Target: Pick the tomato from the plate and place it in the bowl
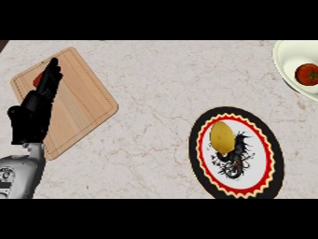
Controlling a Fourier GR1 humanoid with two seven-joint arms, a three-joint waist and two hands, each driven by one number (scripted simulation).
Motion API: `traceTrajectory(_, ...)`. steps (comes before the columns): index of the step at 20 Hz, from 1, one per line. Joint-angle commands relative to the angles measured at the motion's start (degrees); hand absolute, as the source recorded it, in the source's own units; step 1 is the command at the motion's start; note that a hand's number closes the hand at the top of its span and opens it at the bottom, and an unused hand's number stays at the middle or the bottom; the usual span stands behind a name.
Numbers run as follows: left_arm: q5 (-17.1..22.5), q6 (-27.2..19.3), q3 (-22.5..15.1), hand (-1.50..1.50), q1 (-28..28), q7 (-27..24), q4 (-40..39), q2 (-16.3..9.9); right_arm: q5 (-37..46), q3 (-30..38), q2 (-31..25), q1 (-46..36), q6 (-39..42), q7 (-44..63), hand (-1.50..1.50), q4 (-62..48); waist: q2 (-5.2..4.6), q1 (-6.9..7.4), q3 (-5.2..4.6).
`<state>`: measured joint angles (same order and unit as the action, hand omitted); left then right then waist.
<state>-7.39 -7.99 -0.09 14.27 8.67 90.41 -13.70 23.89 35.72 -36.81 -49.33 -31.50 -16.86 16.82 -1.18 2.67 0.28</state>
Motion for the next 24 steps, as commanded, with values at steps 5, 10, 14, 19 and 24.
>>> traceTrajectory(5,-0.34,0.54,1.28,0.00,-0.72,1.45,0.29,-0.41,-8.85,5.76,-1.60,4.88,8.27,-7.71,-1.50,1.27,0.87,-1.98,-0.18)
traceTrajectory(10,-0.44,-0.63,3.27,0.00,-0.98,0.50,-0.80,-0.06,-14.18,6.94,-1.33,12.41,19.46,-11.49,-1.50,6.57,1.32,-3.17,-0.28)
traceTrajectory(14,-1.38,-0.17,2.63,0.00,0.02,2.80,0.35,0.36,-16.01,3.68,2.20,17.87,22.13,-8.08,-1.50,16.58,1.49,-3.43,-0.34)
traceTrajectory(19,-0.81,1.40,3.58,0.00,-1.90,4.71,3.11,-0.66,-17.96,0.37,7.65,25.43,22.95,-3.08,-1.50,31.68,1.62,-3.48,-0.37)
traceTrajectory(24,-2.50,0.31,3.18,0.00,0.04,0.65,-0.52,1.80,-20.96,-0.28,10.80,34.49,21.66,-2.01,-1.50,42.90,1.28,-3.09,-0.31)
